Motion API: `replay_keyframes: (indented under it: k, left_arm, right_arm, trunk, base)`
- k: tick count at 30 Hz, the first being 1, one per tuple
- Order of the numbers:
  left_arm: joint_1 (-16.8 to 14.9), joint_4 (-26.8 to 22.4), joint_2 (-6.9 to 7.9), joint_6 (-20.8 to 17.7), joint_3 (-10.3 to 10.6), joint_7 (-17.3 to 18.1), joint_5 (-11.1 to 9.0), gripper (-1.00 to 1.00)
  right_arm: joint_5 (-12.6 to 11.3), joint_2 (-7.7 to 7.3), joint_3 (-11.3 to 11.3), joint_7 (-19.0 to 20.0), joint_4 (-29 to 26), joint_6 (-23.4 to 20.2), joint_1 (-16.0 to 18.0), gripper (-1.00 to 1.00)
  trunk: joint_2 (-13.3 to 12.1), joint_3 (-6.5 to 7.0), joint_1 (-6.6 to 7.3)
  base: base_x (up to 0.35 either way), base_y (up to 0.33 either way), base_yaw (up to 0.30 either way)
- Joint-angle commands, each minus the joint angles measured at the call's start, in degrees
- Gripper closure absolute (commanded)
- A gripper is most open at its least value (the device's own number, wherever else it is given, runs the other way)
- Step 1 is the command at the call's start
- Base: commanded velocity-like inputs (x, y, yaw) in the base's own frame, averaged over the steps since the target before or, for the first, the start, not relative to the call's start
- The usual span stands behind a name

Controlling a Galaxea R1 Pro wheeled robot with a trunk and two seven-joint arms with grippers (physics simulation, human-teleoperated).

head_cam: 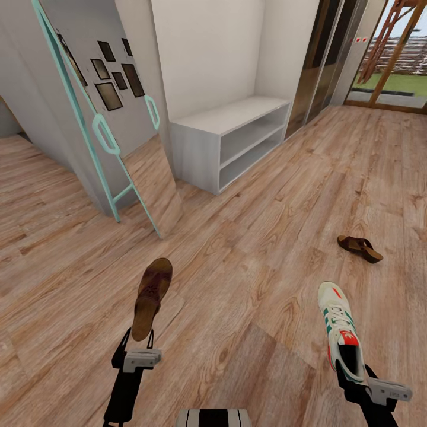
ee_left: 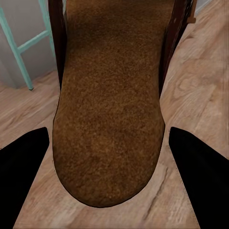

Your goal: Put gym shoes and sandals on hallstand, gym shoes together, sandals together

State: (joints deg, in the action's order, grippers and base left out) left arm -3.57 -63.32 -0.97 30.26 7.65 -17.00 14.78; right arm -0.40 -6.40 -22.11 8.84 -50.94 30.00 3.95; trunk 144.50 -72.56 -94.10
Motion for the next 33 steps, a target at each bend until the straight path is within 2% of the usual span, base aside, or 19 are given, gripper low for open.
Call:
replay_keyframes:
  k: [1, 3, 5, 7, 9, 13, 16, 17, 20, 25, 27, 31, 32, 33]
  left_arm:
    - [-0.01, -0.03, 0.16, 0.0, -0.02, 0.56, -0.45, 1.0]
    - [-0.02, -0.07, 0.4, 0.0, -0.05, 1.32, -1.31, 1.0]
    - [-0.3, -0.18, 0.97, -0.16, -0.08, 2.46, -4.78, 1.0]
    - [-0.49, -0.18, 1.15, -0.27, -0.09, 2.96, -7.01, 1.0]
    - [-0.67, -0.03, 1.5, -0.37, -0.09, 4.03, -10.14, 1.0]
    - [-0.87, 0.33, 2.38, -0.48, -0.02, 8.54, -19.04, 1.0]
    - [-0.89, 0.49, 3.28, -0.46, 0.03, 13.48, -25.18, 1.0]
    - [-0.9, 0.55, 3.74, -0.37, 0.05, 16.23, -27.84, 1.0]
    - [-0.91, 0.65, 4.15, -0.21, 0.06, 18.11, -30.09, 1.0]
    - [-0.86, 0.69, 4.58, -0.03, 0.08, 17.69, -31.64, 1.0]
    - [-0.85, 0.68, 4.66, 0.0, 0.08, 17.38, -31.9, 1.0]
    - [-0.84, 0.67, 4.71, 0.03, 0.22, 17.05, -32.1, 1.0]
    - [-0.84, 0.67, 4.71, 0.03, 0.22, 17.05, -32.1, 1.0]
    - [-0.83, 0.66, 4.72, 0.03, 0.3, 17.0, -32.12, 1.0]
  right_arm:
    - [0.0, 0.0, 0.01, -0.04, -0.01, -0.01, -0.02, 1.0]
    - [-0.01, -0.01, 0.03, -0.04, 0.01, -0.02, -0.02, 1.0]
    - [0.03, -0.08, 0.04, 0.01, 0.14, -0.03, -0.06, 1.0]
    - [0.04, -0.04, 0.04, 0.02, 0.17, -0.03, -0.07, 1.0]
    - [0.06, -0.01, 0.08, 0.04, 0.23, -0.03, -0.07, 1.0]
    - [0.14, 0.03, 0.37, 0.11, 0.38, -0.03, -0.03, 1.0]
    - [0.46, 0.1, 1.29, 0.08, 0.48, -0.1, -0.01, 1.0]
    - [0.92, 0.25, 2.02, -0.08, 0.51, -0.16, 0.0, 1.0]
    - [1.43, 0.77, 2.71, -0.53, 0.59, -0.33, 0.05, 1.0]
    - [1.9, 2.41, 3.55, -3.38, 1.06, -2.53, 0.69, 1.0]
    - [2.59, 2.58, 4.85, -4.35, 1.2, -5.77, 1.66, 1.0]
    - [6.04, 2.76, 8.78, -5.74, 0.66, -15.24, 5.6, 1.0]
    - [6.04, 2.76, 8.78, -5.74, 0.66, -15.24, 5.6, 1.0]
    - [6.65, 2.78, 9.28, -6.02, 0.26, -17.16, 6.47, 1.0]
  trunk:
    - [0.0, 0.0, 0.0]
    - [0.0, 0.0, 0.0]
    - [0.0, 0.0, 0.0]
    - [0.0, 0.0, 0.0]
    - [0.0, 0.0, 0.0]
    - [0.0, 0.0, 0.0]
    - [0.0, 0.0, 0.0]
    - [0.0, 0.0, 0.0]
    - [0.0, 0.0, 0.0]
    - [0.0, 0.0, 0.0]
    - [0.0, 0.0, 0.0]
    - [0.0, 0.0, 0.0]
    - [0.0, 0.0, 0.0]
    - [0.0, 0.0, 0.0]
  base:
    - [0.0, 0.0, 0.0]
    - [0.0, 0.0, 0.0]
    - [0.0, 0.0, 0.0]
    - [0.0, 0.0, 0.0]
    - [0.0, 0.0, 0.0]
    - [0.0, 0.0, 0.0]
    - [0.0, 0.0, 0.0]
    - [0.0, 0.0, 0.0]
    - [0.0, 0.0, 0.0]
    - [0.0, 0.0, 0.0]
    - [0.0, 0.0, 0.0]
    - [0.0, 0.0, 0.0]
    - [0.0, 0.0, 0.0]
    - [0.0, 0.0, 0.0]
